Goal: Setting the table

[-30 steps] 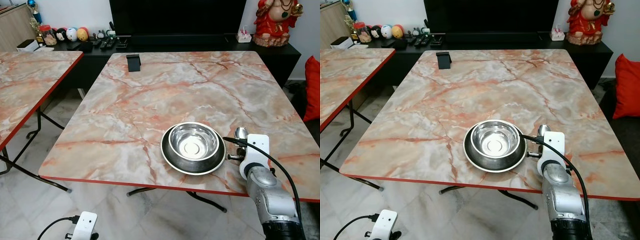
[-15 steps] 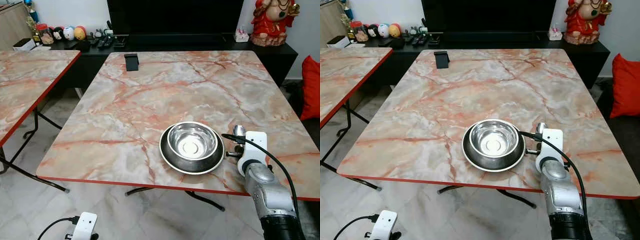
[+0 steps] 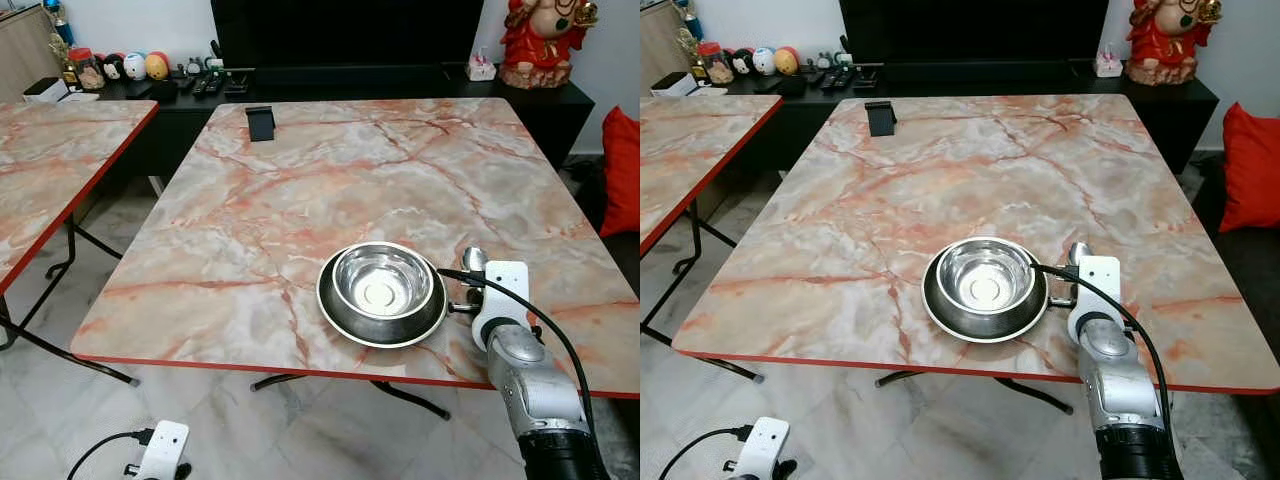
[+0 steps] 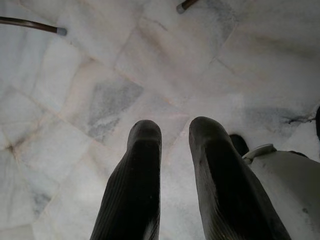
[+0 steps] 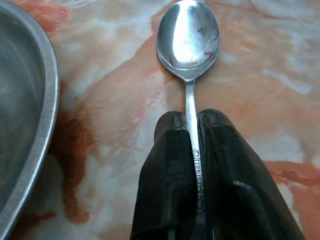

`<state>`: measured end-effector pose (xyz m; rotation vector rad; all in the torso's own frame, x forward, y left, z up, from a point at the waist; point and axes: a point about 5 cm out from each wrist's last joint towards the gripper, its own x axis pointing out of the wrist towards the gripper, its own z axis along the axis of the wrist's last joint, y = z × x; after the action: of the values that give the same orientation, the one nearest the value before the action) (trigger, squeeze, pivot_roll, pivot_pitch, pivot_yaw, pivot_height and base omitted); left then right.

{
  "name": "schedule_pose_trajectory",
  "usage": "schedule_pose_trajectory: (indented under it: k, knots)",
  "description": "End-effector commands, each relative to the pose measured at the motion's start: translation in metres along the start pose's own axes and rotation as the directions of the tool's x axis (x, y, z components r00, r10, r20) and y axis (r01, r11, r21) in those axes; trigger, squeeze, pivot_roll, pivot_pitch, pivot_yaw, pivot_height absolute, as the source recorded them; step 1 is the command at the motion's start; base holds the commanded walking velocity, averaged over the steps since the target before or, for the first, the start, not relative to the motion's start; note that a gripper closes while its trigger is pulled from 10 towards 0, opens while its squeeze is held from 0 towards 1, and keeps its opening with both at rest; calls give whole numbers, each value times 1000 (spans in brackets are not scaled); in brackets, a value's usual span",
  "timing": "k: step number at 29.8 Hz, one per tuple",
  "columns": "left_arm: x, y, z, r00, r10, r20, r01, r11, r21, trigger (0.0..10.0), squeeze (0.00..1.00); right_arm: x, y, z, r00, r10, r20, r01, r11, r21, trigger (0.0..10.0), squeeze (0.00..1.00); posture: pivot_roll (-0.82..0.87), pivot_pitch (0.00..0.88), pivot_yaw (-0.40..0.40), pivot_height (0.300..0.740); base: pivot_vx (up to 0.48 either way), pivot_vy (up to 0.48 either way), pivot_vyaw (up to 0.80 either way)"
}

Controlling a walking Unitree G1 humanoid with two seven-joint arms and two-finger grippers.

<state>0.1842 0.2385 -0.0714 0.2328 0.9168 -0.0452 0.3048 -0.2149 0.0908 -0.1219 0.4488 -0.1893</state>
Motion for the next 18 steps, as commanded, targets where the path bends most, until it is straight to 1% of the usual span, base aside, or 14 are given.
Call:
schedule_pose_trajectory:
  k: [1,5,11,15,17,18]
  knots:
    - [-1,2,-4,1000,-1,-28,1,1000,12,10000,0,-3,3,1,1000,17,12,-17,999,-30,10000,0,-36,0,82,724,0,0,0]
    - [0,1,-3,1000,-5,-26,6,1000,14,10000,0,-6,-4,0,1000,-6,28,7,1000,-29,10000,0,-41,0,85,724,0,0,0]
    - [1,-1,0,1000,-11,-20,11,1000,24,10000,0,-8,-6,0,999,-14,36,15,1000,-22,10000,0,-44,0,88,724,0,0,0]
    - [2,-2,4,1000,-13,-11,13,999,30,10000,0,-13,-8,5,996,-31,82,31,1000,6,10000,0,-45,0,91,724,0,0,0]
    - [2,-2,4,1000,-13,-11,13,999,30,10000,0,-14,-9,6,995,-35,89,34,999,13,10000,0,-44,0,92,724,0,0,0]
    - [2,-3,5,1000,-13,-9,13,999,32,10000,0,-15,-11,10,992,-52,114,49,998,32,10000,0,-45,0,94,724,0,0,0]
